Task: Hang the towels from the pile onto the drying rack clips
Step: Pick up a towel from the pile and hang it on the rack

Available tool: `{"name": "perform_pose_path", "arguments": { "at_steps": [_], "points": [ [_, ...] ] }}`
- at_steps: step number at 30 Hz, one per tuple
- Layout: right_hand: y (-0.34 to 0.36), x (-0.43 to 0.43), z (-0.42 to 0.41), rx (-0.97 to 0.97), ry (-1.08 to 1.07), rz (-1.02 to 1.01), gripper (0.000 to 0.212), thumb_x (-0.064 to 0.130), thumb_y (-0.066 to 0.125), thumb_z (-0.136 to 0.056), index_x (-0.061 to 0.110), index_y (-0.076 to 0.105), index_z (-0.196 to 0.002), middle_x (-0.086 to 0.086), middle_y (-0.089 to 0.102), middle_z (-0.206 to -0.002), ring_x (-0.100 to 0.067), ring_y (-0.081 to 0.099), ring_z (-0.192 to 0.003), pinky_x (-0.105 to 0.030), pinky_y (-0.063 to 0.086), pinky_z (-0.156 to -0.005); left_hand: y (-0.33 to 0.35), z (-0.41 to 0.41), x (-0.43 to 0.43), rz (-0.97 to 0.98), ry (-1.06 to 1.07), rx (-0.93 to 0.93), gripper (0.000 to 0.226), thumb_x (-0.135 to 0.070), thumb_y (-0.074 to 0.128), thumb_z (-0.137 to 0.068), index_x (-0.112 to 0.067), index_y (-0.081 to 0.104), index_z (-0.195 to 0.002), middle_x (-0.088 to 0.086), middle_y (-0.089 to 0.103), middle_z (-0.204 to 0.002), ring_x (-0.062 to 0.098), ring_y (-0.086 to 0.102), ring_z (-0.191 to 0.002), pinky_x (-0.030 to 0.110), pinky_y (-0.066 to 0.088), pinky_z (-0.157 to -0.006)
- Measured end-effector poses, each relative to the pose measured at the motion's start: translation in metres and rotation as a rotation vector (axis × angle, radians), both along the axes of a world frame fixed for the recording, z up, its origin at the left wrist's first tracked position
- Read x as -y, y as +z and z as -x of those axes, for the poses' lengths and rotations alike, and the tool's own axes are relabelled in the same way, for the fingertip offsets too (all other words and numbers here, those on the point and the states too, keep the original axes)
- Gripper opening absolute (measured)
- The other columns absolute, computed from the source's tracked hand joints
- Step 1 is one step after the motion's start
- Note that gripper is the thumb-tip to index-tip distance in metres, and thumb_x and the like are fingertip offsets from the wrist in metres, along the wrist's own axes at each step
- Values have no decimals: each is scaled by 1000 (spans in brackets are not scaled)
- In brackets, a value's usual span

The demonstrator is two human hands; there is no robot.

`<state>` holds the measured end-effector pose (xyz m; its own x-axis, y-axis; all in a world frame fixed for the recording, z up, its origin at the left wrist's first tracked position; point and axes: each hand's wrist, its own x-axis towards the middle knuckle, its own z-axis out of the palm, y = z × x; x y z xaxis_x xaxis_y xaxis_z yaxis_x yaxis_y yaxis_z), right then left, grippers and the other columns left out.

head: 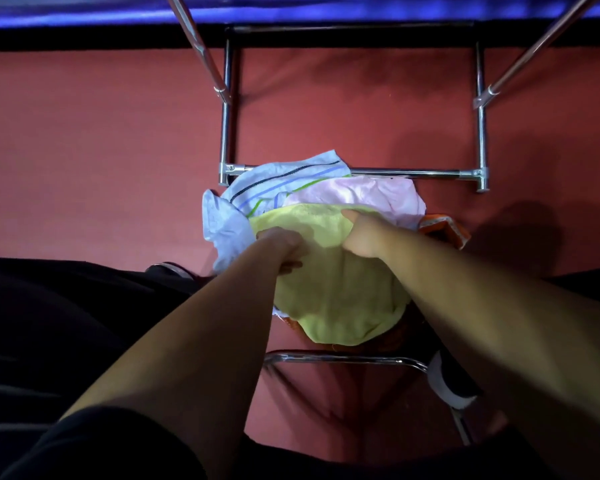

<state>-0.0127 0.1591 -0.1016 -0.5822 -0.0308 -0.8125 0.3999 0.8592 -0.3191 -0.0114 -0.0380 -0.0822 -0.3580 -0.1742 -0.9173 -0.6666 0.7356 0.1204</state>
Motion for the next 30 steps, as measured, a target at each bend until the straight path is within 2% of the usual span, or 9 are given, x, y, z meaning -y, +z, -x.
{"name": "perform_pose_path", "arguments": {
  "at_steps": [3,6,8,13,15,18,21,26,30],
  "points": [
    [1,6,0,-26,108,-60,62,36,56,-99,33,40,-160,-2,55,-146,-27,54,-132,-46,44,-115,2,2,0,65,-31,3,18,-22,61,-102,-4,59,-103,12,63,-69,27,64,-71,33,56,-71],
    [12,10,2,-32,133,-62,73,28,54,-96,40,29,-164,-3,61,-130,-28,60,-116,-46,51,-105,1,6,7,71,-21,-47,54,-36,85,-88,-3,63,-123,17,69,-110,31,70,-107,43,59,-99],
    [15,14,3,-49,137,-61,79,30,52,-90,48,26,-162,-1,63,-122,-29,62,-110,-47,55,-100,4,8,12,139,-115,-86,73,-46,88,-81,-8,61,-137,13,67,-132,32,66,-123,42,55,-106],
    [28,15,10,-45,67,-35,79,28,49,-93,55,21,-161,12,56,-97,-23,65,-96,-37,54,-81,17,20,12,144,-119,-424,19,-27,68,-79,-24,60,-96,4,72,-103,33,69,-103,38,56,-93],
    [42,17,14,-147,76,-70,79,29,55,-90,54,25,-159,9,59,-103,-24,63,-96,-37,52,-81,29,24,7,7,-95,-501,20,-17,64,-82,-23,65,-101,5,73,-100,29,69,-96,33,56,-85],
    [59,15,21,-262,0,-32,92,25,70,-86,49,24,-163,-5,46,-141,-27,63,-109,-37,54,-92,56,23,-1,-310,43,-554,23,1,65,-77,-21,59,-78,-2,60,-74,20,57,-73,30,45,-64],
    [83,9,27,-300,-49,88,86,21,79,-78,37,42,-154,-8,48,-137,-28,59,-115,-34,51,-91,93,18,-6,-514,121,-605,33,7,63,-68,-23,50,-67,-4,49,-65,13,44,-61,29,35,-56],
    [130,-3,30,-410,-196,134,27,19,77,-77,20,63,-99,-7,69,-93,-26,63,-85,-33,41,-64,152,16,-13,-582,111,-669,46,21,63,-76,-16,61,-103,1,59,-84,12,52,-62,25,45,-54],
    [175,-6,26,-517,-198,157,23,23,77,-71,18,60,-87,-5,71,-80,-30,69,-78,-34,47,-63,197,18,-11,-535,14,-744,61,15,72,-79,-13,61,-132,1,63,-96,16,61,-77,25,55,-69]
  ]
}}
